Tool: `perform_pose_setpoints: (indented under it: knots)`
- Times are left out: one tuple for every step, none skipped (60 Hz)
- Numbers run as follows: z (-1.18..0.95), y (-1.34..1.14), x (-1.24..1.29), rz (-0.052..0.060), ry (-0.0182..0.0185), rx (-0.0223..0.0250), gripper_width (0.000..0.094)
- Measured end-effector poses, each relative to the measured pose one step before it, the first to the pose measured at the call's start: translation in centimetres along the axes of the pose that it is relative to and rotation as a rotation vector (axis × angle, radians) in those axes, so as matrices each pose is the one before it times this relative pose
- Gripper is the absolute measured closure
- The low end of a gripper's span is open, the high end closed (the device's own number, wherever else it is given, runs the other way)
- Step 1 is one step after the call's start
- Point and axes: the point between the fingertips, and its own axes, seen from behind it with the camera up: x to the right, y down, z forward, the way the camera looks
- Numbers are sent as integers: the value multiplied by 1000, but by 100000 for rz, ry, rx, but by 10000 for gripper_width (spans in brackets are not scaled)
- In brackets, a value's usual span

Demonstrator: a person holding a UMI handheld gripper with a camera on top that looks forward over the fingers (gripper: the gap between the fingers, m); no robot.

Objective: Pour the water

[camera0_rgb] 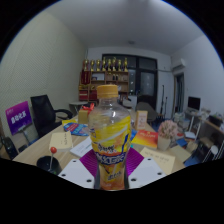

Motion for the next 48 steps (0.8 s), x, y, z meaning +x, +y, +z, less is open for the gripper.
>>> perform_pose_setpoints:
  knots:
    - [65, 508, 212, 1679, -938, -391, 605]
    - [283, 1126, -291, 2122, -1119, -447, 607]
    - [-1292, 64, 1706, 2078, -2146, -1394, 607]
    - [200, 736, -61, 1925, -1254, -1173, 604]
    - [1713, 1297, -1746, 1564, -244, -614, 605]
    - [49, 587, 163, 1238, -633, -972, 606]
    - [-1117, 140, 1249, 760, -519, -1141, 606]
    - [-136, 381, 491, 494, -30, -717, 606]
    - [1265, 705, -488, 401, 195, -354, 603]
    - [-1232, 359, 1312, 96, -700, -430, 596]
    - [-845, 235, 768, -287, -538, -691, 571]
    - [-254, -526, 55, 88, -1106, 3224, 592]
    - [1131, 69, -970, -343, 16, 923, 581]
    - [-173, 203, 152, 85, -217, -234, 579]
    - [-92, -186, -20, 255, -495, 1193, 581]
    - [501, 195, -235, -231, 12, 290, 583]
    - [-354, 89, 270, -306, -464, 490, 583]
    - [-116, 55, -22, -467, -457, 184, 566]
    - [-65, 7, -79, -529, -375, 254, 566]
    - [-69, -15, -23, -599, -205, 324, 567]
    - [-71, -17, 10, -616, -23, 317, 565]
    - [-49, -18, -25, -313, -1, 363, 544]
    - [-18, -37, -73, -30, 113, 119, 536]
    - [14, 24, -11, 133, 161, 25, 526]
    - [11, 15, 20, 114, 331, -250, 497]
    - [8, 50, 17, -53, 389, -685, 475]
    - [-21, 64, 25, -288, 392, -1093, 467]
    - [-40, 145, 55, -508, 361, -1580, 456]
    - [-104, 169, 41, -392, 432, -1990, 438]
    - [-182, 212, 55, -107, 465, -2175, 423]
    - [-451, 122, 39, 108, 301, -2592, 398]
    - [-278, 167, 51, 278, 257, -1854, 364]
    - [-337, 74, -12, 404, 218, -1151, 319]
    - [-389, -2, -67, 405, 144, -646, 276]
    - [-492, 13, -98, 365, 117, -558, 233]
    - [-469, 182, -266, 405, 391, -737, 190]
    - [-593, 130, -61, 227, 282, -741, 146]
    - [-724, 168, 115, 191, 279, -682, 103]
    - [-697, 174, -34, -16, 539, -793, 97]
    - [-744, 176, -35, -148, 775, -838, 88]
    - [-783, 161, -20, -279, 806, -769, 90]
    - [-835, 167, -64, -222, 803, -768, 94]
    - [-830, 121, -205, -199, 1035, -915, 93]
    - [-1103, 80, -70, -91, 994, -856, 101]
    - [-1044, 203, 33, 195, 971, -571, 105]
    - [-1023, 81, -151, 256, 1092, -412, 99]
    - [-1087, 32, -196, 408, 1031, -261, 101]
    - [-1135, 7, -261, 540, 960, -255, 100]
